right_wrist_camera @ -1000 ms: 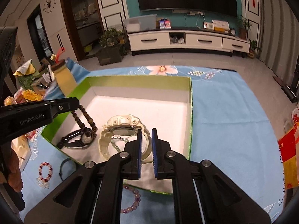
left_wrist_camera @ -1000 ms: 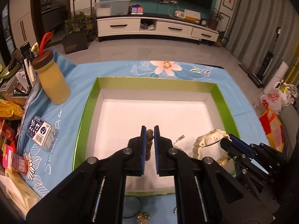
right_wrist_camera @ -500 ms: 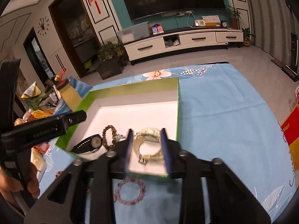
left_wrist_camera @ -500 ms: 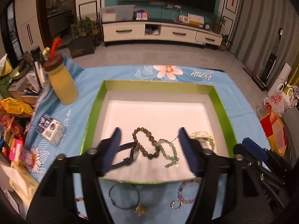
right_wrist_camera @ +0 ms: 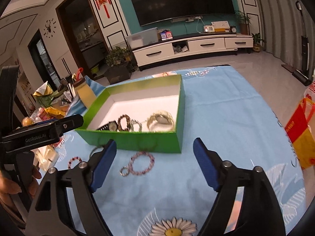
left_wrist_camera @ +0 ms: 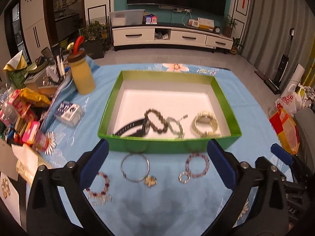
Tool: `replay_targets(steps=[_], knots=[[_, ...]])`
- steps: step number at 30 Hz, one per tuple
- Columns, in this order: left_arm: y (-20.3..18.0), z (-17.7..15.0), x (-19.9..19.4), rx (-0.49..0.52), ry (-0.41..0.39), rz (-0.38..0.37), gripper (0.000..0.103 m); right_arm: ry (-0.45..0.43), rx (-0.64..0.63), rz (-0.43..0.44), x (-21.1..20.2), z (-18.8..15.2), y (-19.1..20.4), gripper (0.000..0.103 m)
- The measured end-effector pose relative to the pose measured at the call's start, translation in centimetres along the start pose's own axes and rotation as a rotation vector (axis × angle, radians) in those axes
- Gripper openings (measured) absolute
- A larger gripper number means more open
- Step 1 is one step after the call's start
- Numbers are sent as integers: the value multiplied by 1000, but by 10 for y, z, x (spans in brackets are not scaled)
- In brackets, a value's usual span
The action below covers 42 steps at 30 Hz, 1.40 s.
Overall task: Organize jewelry
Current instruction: 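Withdraw both open tools from the box toward the remaining bracelets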
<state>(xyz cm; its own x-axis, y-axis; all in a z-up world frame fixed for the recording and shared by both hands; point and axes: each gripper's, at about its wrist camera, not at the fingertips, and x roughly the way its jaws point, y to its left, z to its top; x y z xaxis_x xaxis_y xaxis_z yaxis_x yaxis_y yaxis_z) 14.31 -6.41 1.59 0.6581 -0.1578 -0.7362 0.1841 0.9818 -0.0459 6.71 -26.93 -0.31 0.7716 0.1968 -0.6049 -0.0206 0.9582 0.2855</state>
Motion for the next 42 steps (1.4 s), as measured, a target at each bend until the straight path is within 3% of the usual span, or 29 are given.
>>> replay_targets(steps=[6,16,23,30,36,42], knots=[[8,-23,4,-41,65,9,101,32,14,0,-10,-20,-4,89],[17,-47,2,-119,107,29,101,45,25,31,-20,-37,-8,90],[25,-61,-2,-138,115,75,101,82,17,24,-18,-48,-10,90],[43,-78,-8,-178,110,60,101,107,-10,34,-19,-59,-5,90],[50,-84,-13,-141,96,43,101,128,-15,54,-12,-59,-2,90],[64,-98,-10,-96,114,93,101,127,-10,74,-9,-64,-5,90]])
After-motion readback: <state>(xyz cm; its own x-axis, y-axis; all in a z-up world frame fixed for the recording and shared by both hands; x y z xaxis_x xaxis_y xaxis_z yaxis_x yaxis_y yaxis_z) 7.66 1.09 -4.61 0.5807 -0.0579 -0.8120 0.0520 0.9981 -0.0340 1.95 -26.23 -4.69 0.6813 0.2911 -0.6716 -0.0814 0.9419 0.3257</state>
